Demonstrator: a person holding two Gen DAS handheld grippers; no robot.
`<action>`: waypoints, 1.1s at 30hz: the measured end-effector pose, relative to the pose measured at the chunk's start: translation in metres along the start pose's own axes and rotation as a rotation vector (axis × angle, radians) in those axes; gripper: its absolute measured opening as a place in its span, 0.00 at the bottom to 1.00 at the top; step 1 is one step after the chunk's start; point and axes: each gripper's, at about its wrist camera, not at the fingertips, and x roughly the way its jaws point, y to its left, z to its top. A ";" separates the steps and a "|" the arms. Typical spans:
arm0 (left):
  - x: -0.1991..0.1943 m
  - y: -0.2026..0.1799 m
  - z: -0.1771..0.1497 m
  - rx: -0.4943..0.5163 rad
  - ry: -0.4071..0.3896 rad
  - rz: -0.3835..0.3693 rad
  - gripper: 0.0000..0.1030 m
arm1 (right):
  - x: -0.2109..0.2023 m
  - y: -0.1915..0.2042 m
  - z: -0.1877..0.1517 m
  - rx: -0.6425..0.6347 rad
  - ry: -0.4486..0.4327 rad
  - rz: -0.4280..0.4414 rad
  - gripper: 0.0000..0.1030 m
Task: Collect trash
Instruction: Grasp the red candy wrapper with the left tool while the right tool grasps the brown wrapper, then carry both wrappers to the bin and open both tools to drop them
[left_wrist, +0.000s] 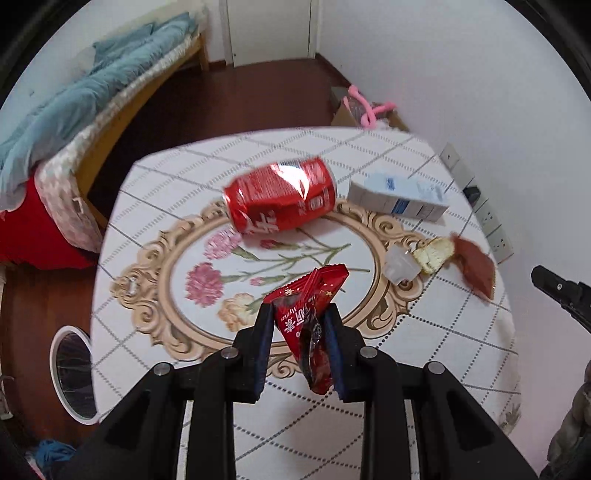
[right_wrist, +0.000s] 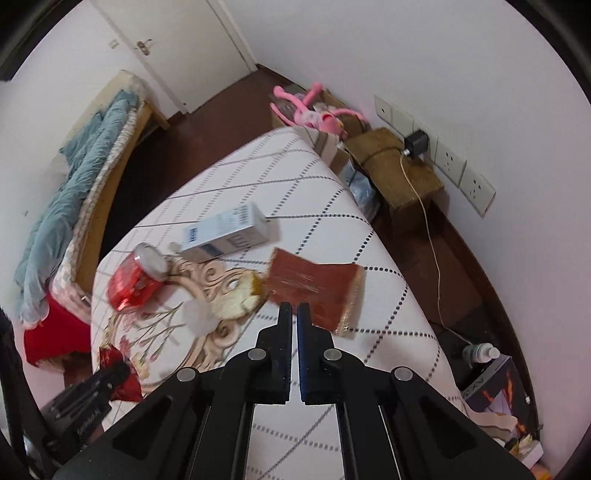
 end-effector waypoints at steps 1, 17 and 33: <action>-0.007 0.001 0.000 -0.002 -0.015 0.001 0.23 | -0.008 0.003 -0.002 -0.009 -0.011 0.008 0.02; 0.064 -0.004 -0.007 -0.082 0.106 0.004 0.23 | 0.074 -0.051 0.014 0.278 0.156 0.007 0.58; 0.008 0.011 -0.007 -0.041 -0.007 -0.001 0.23 | 0.006 -0.015 -0.011 0.089 -0.039 -0.009 0.04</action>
